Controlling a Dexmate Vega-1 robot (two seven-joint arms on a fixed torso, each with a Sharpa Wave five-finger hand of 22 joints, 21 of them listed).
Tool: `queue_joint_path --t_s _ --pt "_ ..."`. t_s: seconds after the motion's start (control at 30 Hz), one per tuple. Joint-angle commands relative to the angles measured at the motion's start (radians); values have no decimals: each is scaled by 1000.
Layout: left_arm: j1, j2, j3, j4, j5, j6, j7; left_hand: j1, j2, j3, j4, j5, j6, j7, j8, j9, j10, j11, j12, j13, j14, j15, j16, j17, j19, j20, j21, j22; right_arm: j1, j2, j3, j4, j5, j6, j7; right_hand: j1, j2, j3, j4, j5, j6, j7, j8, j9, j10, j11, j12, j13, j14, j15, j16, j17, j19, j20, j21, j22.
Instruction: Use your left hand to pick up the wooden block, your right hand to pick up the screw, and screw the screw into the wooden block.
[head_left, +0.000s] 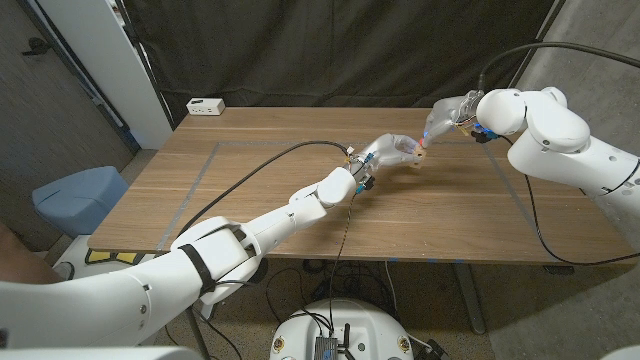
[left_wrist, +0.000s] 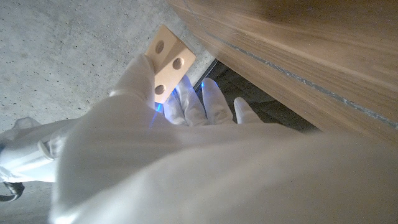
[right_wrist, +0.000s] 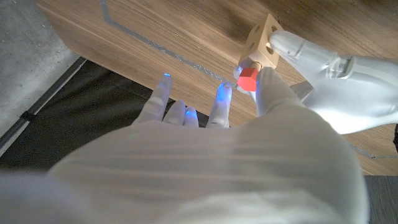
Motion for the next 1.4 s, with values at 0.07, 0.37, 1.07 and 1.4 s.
queue_joint_path --t_s 0.07,0.37,1.07,1.4 --pt "5 6 0 -14 1 7 -4 12 29 11 14 7 157 -61 13 6 64 -65 47 31 -2 -85 3 2 -1 7 1 2 -1 3 -3 3 12 14 -17 23 4 14 2 -1 29 0 12 0 6 -12 8 3 6 -11 4 2 2 0 0 4" --pt "14 14 -2 -37 3 18 -3 10 28 10 13 9 152 -61 11 6 61 -65 46 32 -1 -85 3 2 -2 6 1 2 -9 0 6 2 28 22 -31 41 7 28 8 -3 85 -11 35 2 13 -21 12 3 10 -19 8 3 5 -2 1 4" --pt "10 5 1 -24 5 14 -2 10 31 9 13 14 154 -60 13 7 61 -64 47 34 -3 -84 2 2 -2 9 1 2 -30 -11 19 -4 50 14 -69 55 15 47 16 -8 168 -11 72 7 44 -29 21 3 24 -38 15 7 15 -11 3 3" --pt "11 6 1 -25 5 15 -3 9 29 8 12 16 156 -61 14 7 65 -65 48 33 -1 -86 3 1 -2 7 1 2 -38 -10 21 1 68 14 -96 50 19 48 22 -11 198 -8 85 7 60 -27 25 3 32 -47 19 9 22 -16 4 3"
